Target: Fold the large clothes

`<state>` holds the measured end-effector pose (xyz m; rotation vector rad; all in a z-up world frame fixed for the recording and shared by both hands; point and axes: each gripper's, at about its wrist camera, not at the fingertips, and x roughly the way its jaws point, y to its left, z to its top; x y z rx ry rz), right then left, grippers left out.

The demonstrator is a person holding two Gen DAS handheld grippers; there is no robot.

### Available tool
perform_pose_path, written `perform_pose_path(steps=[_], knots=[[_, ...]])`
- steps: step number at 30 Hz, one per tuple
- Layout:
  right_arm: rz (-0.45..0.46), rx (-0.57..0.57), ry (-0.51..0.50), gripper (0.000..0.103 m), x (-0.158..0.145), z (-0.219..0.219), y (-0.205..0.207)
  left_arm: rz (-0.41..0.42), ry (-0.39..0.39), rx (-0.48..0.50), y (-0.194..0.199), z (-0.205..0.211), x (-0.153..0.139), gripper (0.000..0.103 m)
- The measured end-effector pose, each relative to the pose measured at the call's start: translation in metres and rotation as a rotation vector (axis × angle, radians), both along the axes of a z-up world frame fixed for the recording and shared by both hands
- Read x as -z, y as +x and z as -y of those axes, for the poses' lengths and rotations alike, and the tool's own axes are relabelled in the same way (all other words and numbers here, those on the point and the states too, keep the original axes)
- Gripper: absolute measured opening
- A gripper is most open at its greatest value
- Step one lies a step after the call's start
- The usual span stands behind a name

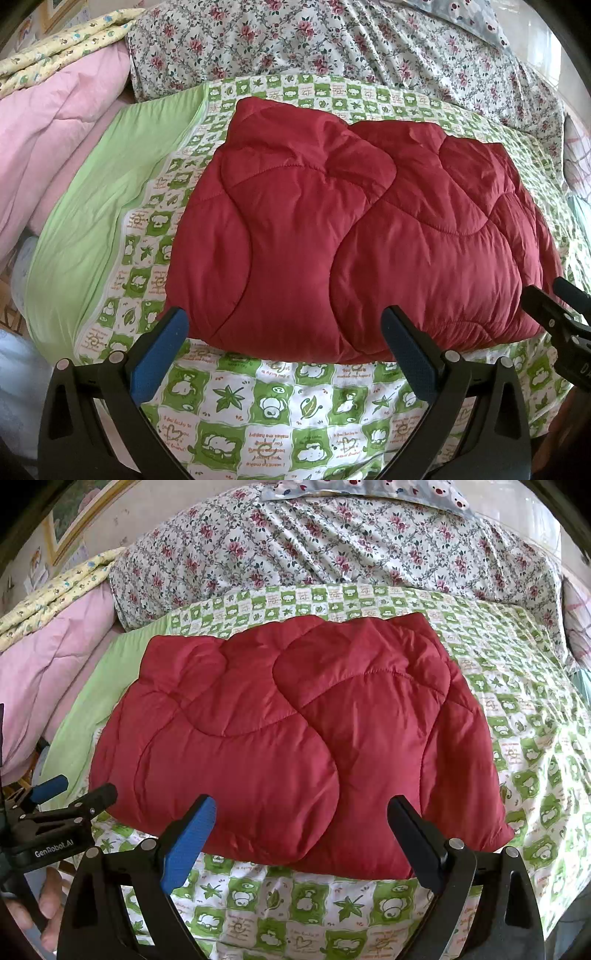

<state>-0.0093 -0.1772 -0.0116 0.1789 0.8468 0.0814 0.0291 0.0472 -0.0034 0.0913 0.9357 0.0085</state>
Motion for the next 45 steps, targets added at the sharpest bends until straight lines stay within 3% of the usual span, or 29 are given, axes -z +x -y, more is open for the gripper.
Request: perform_pose_path(steps=[45], knots=[[-0.003,0.003,0.011,0.095,-0.0002,0.003,0.0021,0.006,0.01,0.002,0.0082,0.0055,-0.0005,0.103]])
